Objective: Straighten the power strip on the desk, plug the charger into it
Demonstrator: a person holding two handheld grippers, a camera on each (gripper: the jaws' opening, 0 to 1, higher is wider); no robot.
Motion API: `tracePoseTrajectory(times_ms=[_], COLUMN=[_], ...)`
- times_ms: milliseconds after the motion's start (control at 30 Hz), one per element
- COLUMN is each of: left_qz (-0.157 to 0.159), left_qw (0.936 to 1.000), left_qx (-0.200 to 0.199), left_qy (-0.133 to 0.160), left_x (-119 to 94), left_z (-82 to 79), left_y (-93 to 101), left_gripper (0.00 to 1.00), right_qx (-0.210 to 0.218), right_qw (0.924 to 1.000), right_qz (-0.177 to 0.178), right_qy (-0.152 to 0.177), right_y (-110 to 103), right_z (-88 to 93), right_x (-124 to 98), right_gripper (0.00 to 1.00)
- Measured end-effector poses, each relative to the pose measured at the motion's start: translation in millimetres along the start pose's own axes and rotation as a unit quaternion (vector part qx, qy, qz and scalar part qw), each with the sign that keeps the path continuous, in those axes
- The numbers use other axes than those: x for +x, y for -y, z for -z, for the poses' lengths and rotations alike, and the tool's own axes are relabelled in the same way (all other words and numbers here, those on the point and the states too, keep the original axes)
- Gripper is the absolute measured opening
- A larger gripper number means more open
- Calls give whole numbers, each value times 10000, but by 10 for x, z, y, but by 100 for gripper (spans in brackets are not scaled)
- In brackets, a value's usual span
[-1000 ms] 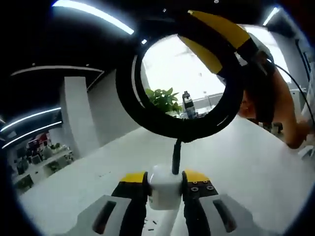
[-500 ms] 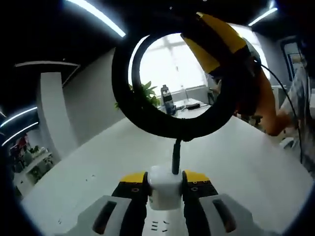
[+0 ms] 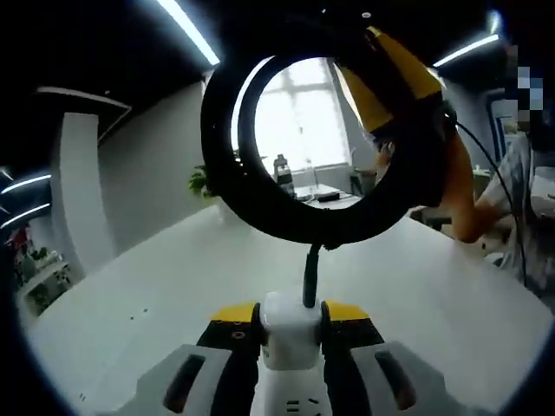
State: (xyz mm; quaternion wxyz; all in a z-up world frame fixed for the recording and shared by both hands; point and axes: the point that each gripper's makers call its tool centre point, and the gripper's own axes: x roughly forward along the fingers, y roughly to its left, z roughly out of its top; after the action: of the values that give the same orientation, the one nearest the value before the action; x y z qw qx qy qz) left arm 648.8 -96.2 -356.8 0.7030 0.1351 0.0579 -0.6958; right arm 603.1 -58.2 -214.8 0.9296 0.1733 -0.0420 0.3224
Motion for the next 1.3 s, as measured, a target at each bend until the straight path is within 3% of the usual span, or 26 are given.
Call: tracePoseTrajectory(times_ms=[533, 1300], left_qz=[60, 107], left_qw=[9999, 9998], left_qx=[41, 166], left_qy=[138, 35], left_x=[20, 47], left_z=[2, 62], left_y=[39, 41], left_gripper=[26, 26], right_qx=[-19, 114], right_qw=[10000, 9998], right_qz=[-3, -54], right_qy=[6, 152], right_y=[-24, 18], right_z=[35, 64], right_x=[-15, -43], right_gripper=[5, 6])
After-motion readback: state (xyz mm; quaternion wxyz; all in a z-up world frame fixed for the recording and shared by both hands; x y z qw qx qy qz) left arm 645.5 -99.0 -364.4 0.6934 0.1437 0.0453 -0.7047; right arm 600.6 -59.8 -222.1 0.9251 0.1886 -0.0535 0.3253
